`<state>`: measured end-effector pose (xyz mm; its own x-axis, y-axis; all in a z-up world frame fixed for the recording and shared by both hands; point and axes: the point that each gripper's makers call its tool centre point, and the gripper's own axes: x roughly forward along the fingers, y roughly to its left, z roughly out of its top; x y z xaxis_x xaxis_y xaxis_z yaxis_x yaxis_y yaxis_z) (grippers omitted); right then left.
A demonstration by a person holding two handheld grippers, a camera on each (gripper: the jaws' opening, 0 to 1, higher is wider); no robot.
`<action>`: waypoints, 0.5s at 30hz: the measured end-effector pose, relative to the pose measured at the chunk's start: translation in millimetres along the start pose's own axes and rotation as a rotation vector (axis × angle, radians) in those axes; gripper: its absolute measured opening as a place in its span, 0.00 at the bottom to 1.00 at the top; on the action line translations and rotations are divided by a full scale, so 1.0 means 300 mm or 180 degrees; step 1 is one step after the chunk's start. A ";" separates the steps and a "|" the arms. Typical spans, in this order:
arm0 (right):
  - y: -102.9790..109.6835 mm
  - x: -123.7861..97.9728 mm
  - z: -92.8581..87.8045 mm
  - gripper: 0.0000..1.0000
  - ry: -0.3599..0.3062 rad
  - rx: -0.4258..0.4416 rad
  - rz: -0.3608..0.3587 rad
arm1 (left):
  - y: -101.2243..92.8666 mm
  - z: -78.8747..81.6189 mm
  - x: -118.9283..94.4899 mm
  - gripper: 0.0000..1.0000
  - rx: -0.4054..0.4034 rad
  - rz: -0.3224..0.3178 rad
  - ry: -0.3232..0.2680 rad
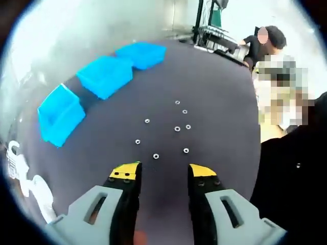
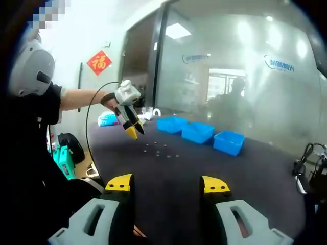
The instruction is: Sort the screws, nuts, and washers into the corresponding bins
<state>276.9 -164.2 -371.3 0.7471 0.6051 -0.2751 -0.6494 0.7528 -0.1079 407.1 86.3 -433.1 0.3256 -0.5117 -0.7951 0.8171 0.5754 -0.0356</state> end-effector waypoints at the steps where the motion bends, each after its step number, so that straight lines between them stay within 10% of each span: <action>1: 0.001 0.000 0.000 0.46 -0.0003 0.0004 0.0004 | 0.003 0.003 0.008 0.35 -0.0007 0.0000 0.0022; 15: 0.017 -0.004 -0.006 0.46 0.0023 0.0031 0.0029 | 0.025 -0.004 0.091 0.26 0.0078 -0.0003 0.0252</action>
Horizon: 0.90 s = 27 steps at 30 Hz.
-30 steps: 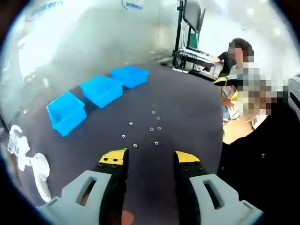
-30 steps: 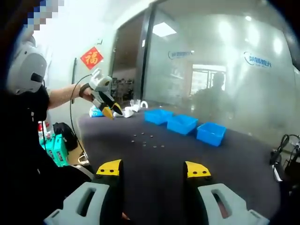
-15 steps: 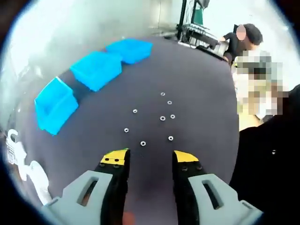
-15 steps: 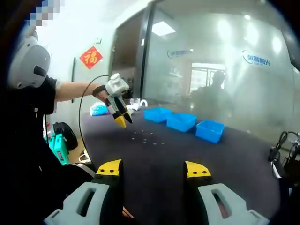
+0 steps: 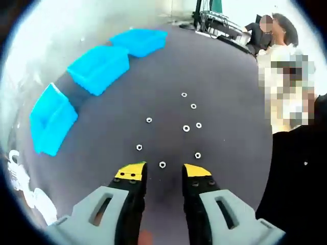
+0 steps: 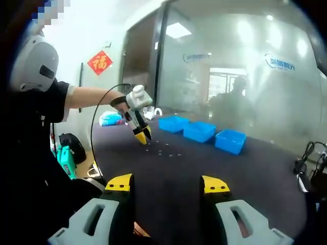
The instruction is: Sort the screws, nuts, and washers into the corresponding bins
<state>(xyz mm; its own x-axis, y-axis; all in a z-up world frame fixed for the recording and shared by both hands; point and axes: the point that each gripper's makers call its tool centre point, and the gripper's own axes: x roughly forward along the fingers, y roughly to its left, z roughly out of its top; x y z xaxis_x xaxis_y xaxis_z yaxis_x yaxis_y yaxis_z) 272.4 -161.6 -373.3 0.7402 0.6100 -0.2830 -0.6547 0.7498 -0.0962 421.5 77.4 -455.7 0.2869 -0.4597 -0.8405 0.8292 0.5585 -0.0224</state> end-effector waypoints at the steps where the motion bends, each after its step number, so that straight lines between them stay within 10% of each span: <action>1: 0.001 0.000 -0.003 0.46 0.0012 0.0002 0.0002 | 0.001 0.000 0.006 0.26 -0.0008 -0.0006 0.0001; 27: 0.005 0.012 -0.024 0.46 0.0015 0.0054 0.0040 | 0.006 -0.009 0.036 0.09 0.0000 -0.0076 0.0048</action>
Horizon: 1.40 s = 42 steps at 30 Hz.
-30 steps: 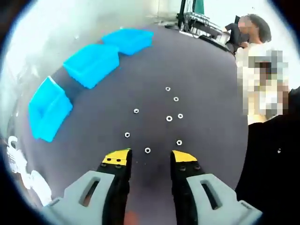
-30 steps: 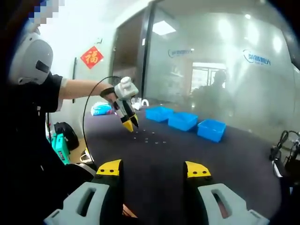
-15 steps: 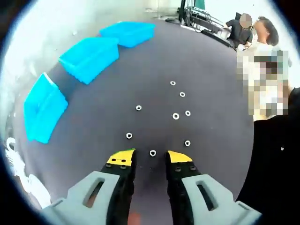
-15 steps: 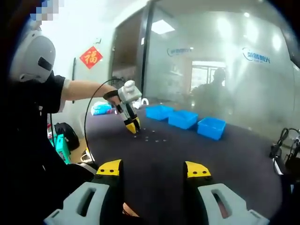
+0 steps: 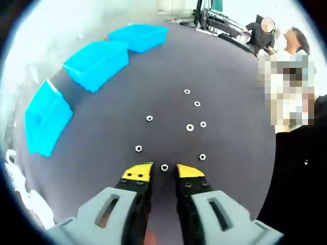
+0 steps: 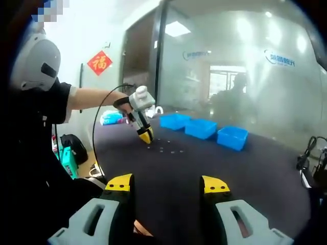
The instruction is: Sort the screws, nuts, and washers into the corresponding bins
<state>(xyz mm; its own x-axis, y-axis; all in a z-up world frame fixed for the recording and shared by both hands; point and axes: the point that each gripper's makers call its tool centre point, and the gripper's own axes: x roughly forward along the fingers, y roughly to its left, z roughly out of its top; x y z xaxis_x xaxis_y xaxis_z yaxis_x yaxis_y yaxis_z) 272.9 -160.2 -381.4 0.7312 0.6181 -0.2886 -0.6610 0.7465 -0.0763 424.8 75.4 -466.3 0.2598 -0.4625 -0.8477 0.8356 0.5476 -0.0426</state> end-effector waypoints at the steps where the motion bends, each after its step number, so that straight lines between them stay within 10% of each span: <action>1: 0.001 0.000 0.000 0.46 -0.0003 0.0003 0.0002 | -0.004 -0.001 0.001 0.08 0.0003 -0.0010 0.0007; 17: 0.003 -0.008 -0.003 0.46 -0.0039 0.0010 -0.0010 | -0.036 0.002 -0.027 0.06 -0.0013 0.0007 -0.0232; 42: -0.018 0.005 0.061 0.45 -0.0333 0.0064 -0.0182 | -0.131 0.099 -0.301 0.05 -0.0670 0.0168 -0.2233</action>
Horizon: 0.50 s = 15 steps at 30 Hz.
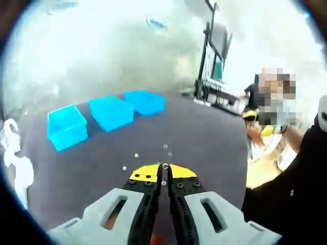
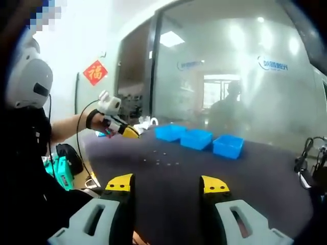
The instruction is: Sort the screws, nuts, and washers into the corresponding bins
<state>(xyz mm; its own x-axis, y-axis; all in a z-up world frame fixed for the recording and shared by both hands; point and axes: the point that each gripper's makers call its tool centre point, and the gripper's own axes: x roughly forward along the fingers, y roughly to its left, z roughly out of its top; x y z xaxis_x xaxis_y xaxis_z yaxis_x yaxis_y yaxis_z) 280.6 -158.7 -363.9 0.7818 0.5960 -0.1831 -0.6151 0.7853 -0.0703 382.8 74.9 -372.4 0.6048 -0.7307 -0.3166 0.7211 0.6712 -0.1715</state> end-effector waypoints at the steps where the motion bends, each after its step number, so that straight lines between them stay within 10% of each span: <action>1: -0.003 0.000 0.004 0.45 -0.0019 0.0009 -0.0011 | 0.007 0.012 -0.007 0.05 -0.0039 0.0003 -0.0090; 10: -0.018 0.001 0.037 0.45 -0.0148 0.0064 -0.0093 | 0.059 0.115 -0.083 0.05 0.0019 0.0294 -0.0824; 15: -0.017 0.003 0.044 0.45 -0.0172 0.0076 -0.0098 | 0.058 0.127 -0.089 0.05 0.0021 0.0291 -0.0865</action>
<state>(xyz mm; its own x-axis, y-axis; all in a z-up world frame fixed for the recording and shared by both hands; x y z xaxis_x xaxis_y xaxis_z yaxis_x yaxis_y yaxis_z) 285.8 -160.0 -350.8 0.8051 0.5792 -0.1280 -0.5886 0.8068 -0.0515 392.2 101.2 -331.3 0.7352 -0.6744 -0.0688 0.6611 0.7357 -0.1472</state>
